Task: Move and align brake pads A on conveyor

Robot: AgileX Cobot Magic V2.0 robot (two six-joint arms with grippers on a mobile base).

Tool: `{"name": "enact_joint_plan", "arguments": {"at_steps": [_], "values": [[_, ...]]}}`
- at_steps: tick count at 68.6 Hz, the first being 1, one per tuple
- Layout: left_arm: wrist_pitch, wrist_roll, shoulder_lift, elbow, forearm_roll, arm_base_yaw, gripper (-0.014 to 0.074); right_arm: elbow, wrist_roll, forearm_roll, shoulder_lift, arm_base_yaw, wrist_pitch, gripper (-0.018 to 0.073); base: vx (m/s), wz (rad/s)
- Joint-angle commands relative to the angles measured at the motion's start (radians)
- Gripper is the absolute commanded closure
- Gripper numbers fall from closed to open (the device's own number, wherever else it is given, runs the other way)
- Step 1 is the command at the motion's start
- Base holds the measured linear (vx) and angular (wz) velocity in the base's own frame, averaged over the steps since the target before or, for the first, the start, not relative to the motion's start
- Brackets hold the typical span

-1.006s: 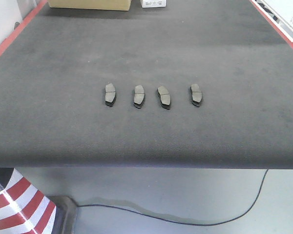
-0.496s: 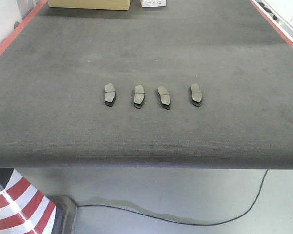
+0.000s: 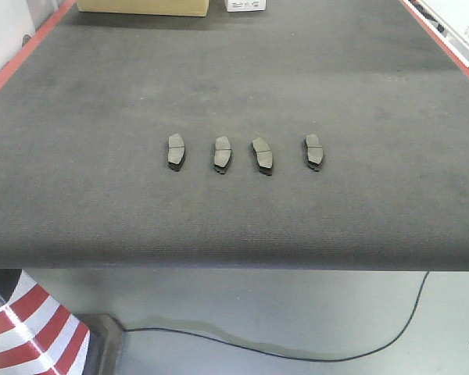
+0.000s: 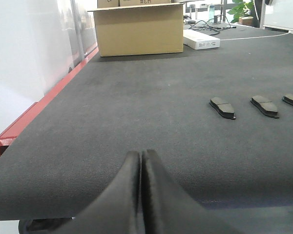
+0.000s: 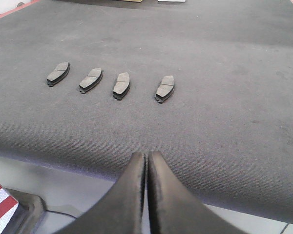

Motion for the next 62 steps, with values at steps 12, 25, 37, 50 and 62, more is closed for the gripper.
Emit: {"name": "enact_joint_plan", "arguments": {"at_steps": [12, 25, 37, 50, 62], "values": [[-0.076, -0.002, -0.014, 0.024, -0.008, -0.002, 0.0603, -0.029, -0.012, -0.007, 0.007, -0.006, -0.073, 0.0568, 0.0, 0.0], [-0.076, -0.002, -0.014, 0.024, -0.008, -0.002, 0.0603, 0.121, -0.042, -0.001, -0.041, -0.078, -0.352, 0.0568, 0.0, 0.0], [-0.076, -0.002, -0.014, 0.024, -0.008, -0.002, 0.0603, 0.333, 0.001, 0.028, -0.182, -0.265, -0.489, 0.0568, 0.0, 0.0], [-0.076, -0.002, -0.014, 0.024, -0.008, -0.002, 0.0603, 0.433, -0.001, 0.028, -0.383, -0.318, -0.364, 0.0568, 0.0, 0.0], [-0.076, -0.002, -0.013, 0.024, -0.008, -0.002, 0.0603, 0.436, 0.006, 0.029, -0.434, -0.316, -0.315, 0.0568, 0.0, 0.0]]}}
